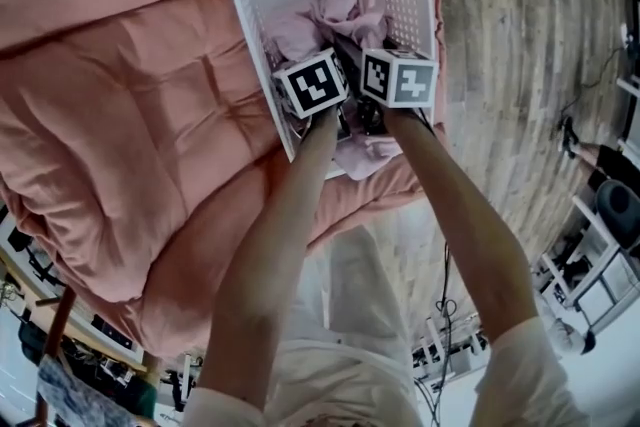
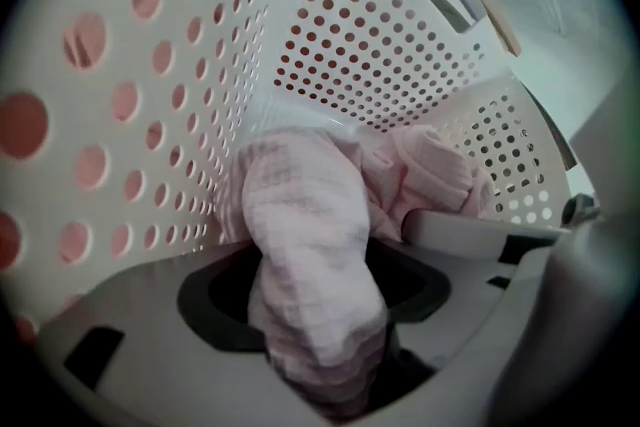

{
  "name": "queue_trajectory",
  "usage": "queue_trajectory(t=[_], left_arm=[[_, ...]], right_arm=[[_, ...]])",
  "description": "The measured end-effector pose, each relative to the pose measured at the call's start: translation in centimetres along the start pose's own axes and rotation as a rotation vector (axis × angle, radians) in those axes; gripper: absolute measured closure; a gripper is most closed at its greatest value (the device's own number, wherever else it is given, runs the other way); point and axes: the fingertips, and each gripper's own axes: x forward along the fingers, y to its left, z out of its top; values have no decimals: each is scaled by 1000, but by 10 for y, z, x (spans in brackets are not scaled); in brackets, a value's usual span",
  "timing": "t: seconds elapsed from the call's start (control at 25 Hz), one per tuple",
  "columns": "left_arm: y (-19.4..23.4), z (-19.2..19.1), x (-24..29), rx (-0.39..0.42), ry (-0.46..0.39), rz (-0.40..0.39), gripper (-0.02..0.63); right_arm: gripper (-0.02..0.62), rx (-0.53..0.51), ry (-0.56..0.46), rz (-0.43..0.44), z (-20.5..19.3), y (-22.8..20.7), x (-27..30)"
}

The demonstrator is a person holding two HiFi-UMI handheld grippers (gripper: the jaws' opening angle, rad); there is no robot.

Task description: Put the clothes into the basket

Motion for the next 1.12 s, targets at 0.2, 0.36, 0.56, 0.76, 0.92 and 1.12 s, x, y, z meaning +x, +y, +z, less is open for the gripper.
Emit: queue_trajectory(t=[0.2,0.36,0.56,0.76,0.92,1.12], left_arm=[[-6,8,-24,-33,-41,9,307],[-15,6,-37,-57,-51,-13,259],[-25,-1,-48,-79,-65,-27,194],[-26,2,-57,-97,-76,-27,189],[-31,3,-62,-109,-78,-39,190],[-35,0,-73,-106,-91,-42,190]], right_arm=[[336,23,-17,25,12,10,-19],[336,51,-42,36,20,14,-36],[336,79,-43,49,26,20,-54],[336,87,-50,57,29,23,-64],[336,96,-64,64,30,22,-70],[336,77,-72,51,29,18,-85]])
